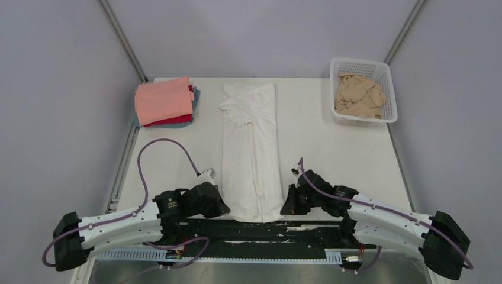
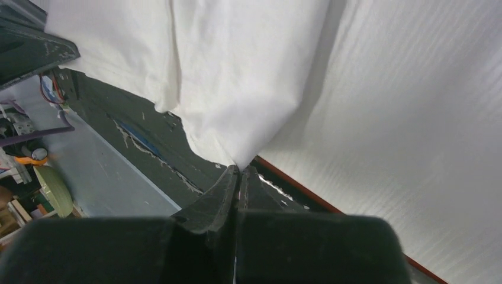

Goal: Fold and stack the t-shirts
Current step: Grab the bottom of the folded rectangular tshirt with both arms, then fold the folded rectangular tshirt in 1/3 of the way

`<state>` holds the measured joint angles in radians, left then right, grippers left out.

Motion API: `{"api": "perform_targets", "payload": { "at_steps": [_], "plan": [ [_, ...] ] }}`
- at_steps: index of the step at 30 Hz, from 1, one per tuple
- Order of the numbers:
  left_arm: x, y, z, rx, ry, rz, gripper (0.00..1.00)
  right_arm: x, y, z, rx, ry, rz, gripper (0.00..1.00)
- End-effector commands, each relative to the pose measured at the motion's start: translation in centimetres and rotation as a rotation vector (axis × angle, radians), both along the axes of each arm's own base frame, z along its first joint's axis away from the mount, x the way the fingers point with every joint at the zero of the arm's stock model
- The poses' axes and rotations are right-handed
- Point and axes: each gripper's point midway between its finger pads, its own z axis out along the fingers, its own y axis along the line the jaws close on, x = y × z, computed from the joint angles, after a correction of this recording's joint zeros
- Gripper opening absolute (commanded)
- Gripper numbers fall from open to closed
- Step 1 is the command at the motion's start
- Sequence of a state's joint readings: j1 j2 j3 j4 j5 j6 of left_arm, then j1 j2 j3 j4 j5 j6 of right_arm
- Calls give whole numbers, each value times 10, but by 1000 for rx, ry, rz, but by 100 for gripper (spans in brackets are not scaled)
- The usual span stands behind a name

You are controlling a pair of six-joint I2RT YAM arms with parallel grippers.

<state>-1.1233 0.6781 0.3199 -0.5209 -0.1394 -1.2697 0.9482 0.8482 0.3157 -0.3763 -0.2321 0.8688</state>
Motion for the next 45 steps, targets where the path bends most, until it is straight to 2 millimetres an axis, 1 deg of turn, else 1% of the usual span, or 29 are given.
{"api": "perform_targets", "payload": {
  "at_steps": [1,3,4,6,7,8,9,10,11,12,13,14,15,21,25,26,27,28,29,30,33,34,35,36,38,40,43,44,45],
  "plan": [
    [36,-5,34,-27,-143,79,0,45,25,43,14,-173,-32,0],
    [54,-3,42,-29,-187,102,0,68,31,57,-5,-243,-58,0],
    [69,-2,48,-48,-208,137,0,82,34,64,-13,-271,-77,0],
    [89,-3,59,-58,-252,114,0,111,36,74,-39,-313,-119,0],
    [102,-1,70,-69,-267,139,0,125,36,79,-46,-334,-139,0],
    [110,1,69,-31,-276,130,0,139,35,83,-49,-347,-157,0],
    [125,4,81,-23,-302,165,0,152,36,88,-52,-359,-173,0],
    [133,7,75,24,-294,163,0,165,37,92,-54,-376,-189,0],
    [148,10,88,20,-313,191,0,177,37,96,-59,-387,-203,0],
    [156,12,81,59,-295,186,0,189,39,99,-63,-397,-209,0],
    [171,15,92,47,-307,208,0,199,39,101,-70,-403,-214,0],
    [179,17,83,81,-285,207,0,211,39,104,-74,-411,-225,0],
    [195,20,84,87,-275,229,0,221,41,107,-73,-419,-226,0],
    [254,20,90,108,-273,227,0,277,37,111,-92,-460,-260,0],
    [282,24,84,106,-252,221,0,304,34,109,-99,-480,-262,0],
    [287,20,88,92,-256,207,0,310,32,106,-103,-474,-267,0],
    [293,22,79,98,-235,208,0,316,31,102,-105,-466,-267,0],
    [299,22,82,91,-240,207,0,321,31,100,-100,-463,-263,0],
    [302,22,73,102,-215,203,0,325,32,97,-97,-454,-258,0],
    [308,23,75,104,-223,204,0,329,33,95,-94,-456,-248,0],
    [319,25,64,125,-207,202,0,339,34,89,-89,-451,-241,0],
    [325,26,67,122,-213,207,0,342,36,86,-87,-447,-234,0],
    [328,27,59,130,-195,205,0,346,36,83,-91,-442,-233,0],
    [333,27,61,123,-196,209,0,350,36,82,-91,-441,-241,0],
    [340,27,53,119,-180,203,1,356,35,78,-91,-438,-249,0],
    [344,28,37,142,-144,203,6,364,33,72,-97,-434,-258,0],
    [352,34,26,163,-117,228,11,376,30,62,-110,-418,-278,1],
    [355,36,23,170,-111,237,19,381,29,59,-117,-419,-286,7],
    [358,37,23,171,-111,243,26,387,28,59,-121,-423,-292,19]
  ]
}}
